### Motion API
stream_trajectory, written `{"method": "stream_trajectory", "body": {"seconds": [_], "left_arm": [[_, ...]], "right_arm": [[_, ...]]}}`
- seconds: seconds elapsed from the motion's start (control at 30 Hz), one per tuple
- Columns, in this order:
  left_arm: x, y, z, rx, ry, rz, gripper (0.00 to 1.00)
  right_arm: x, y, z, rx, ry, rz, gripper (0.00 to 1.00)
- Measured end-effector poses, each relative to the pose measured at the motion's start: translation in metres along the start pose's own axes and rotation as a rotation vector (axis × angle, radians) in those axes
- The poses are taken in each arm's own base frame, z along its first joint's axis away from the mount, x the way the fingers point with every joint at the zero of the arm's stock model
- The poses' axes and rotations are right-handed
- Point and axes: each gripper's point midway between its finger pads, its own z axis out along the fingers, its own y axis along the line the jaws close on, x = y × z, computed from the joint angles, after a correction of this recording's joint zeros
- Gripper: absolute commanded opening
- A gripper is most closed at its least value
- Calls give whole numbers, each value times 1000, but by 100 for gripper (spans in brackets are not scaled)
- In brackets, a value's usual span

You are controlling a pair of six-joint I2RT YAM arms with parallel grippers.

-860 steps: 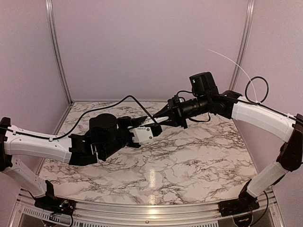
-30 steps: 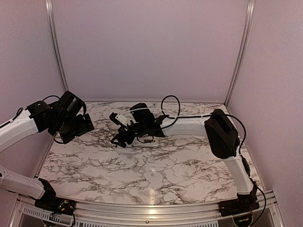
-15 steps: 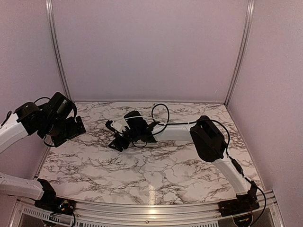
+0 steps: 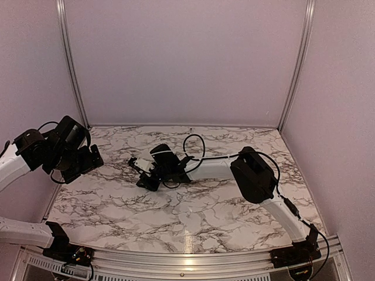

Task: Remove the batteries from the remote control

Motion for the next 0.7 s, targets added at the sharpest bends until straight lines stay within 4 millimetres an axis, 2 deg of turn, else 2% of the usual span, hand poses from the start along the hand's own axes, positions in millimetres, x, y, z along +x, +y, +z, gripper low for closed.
{"method": "stream_trajectory", "body": {"seconds": [0.2,0.37,0.53,0.7], "left_arm": [[0,0,-2,7,1,8,99],[-3,1,-11,39,-19,3,99],[-5,2,-17,61,-33,2,99],[-6,2,-20,70,-43,63,99]], "right_arm": [[1,2,1,5,5,-12,19],[1,2,1,5,5,-14,8],[1,2,1,2,6,-18,1],[1,9,-6,-24,16,-12,0]]}}
